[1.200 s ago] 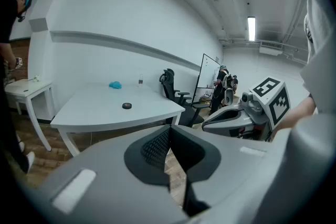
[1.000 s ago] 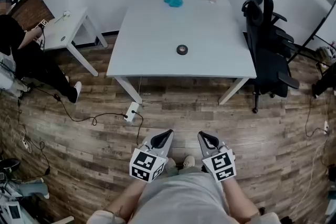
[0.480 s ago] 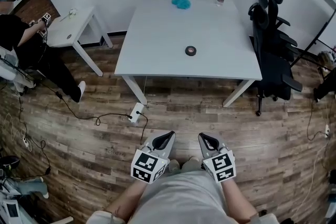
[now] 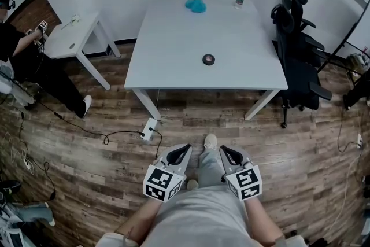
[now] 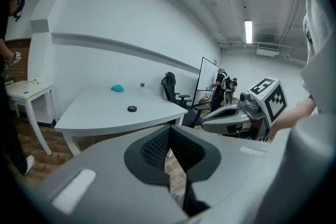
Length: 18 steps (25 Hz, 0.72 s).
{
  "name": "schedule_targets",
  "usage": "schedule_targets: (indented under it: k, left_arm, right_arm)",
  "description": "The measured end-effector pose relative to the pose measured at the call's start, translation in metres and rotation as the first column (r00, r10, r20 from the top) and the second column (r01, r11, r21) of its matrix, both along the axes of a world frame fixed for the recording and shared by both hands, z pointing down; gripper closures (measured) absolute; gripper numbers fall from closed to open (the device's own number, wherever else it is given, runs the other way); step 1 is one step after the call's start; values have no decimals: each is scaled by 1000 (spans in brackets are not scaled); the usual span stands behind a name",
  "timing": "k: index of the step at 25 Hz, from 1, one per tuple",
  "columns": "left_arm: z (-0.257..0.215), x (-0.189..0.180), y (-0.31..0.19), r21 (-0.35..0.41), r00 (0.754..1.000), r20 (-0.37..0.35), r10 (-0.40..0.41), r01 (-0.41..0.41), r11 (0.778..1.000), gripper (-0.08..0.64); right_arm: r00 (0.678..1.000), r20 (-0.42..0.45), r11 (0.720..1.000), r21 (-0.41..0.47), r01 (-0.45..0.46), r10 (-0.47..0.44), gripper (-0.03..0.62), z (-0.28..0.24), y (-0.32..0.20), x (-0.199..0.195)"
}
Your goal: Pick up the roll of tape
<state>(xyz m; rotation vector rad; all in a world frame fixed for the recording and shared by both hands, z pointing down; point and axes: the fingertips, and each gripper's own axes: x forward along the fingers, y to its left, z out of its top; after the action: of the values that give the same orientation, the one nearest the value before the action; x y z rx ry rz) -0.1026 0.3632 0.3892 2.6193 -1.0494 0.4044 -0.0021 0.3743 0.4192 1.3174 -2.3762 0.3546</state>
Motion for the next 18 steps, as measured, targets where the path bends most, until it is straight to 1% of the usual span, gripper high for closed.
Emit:
schedule_targets:
  k: [6,11,18]
  left_arm:
    - [-1,2,-29,14,1000,-14,-5,6,1000,541]
    - [4,11,-61,16,1000,-21,-8,8,1000,541]
    - [7,27,-129,4,1000,2,-4,4,1000,541]
  right_arm:
    - [999,-17,999,16,33,-33,586,0,-27,-6]
    - [999,-10,999,4,37,-37,586,9,-58,1]
    - [999,-6,999,0,52,-52,586,9,-130,16]
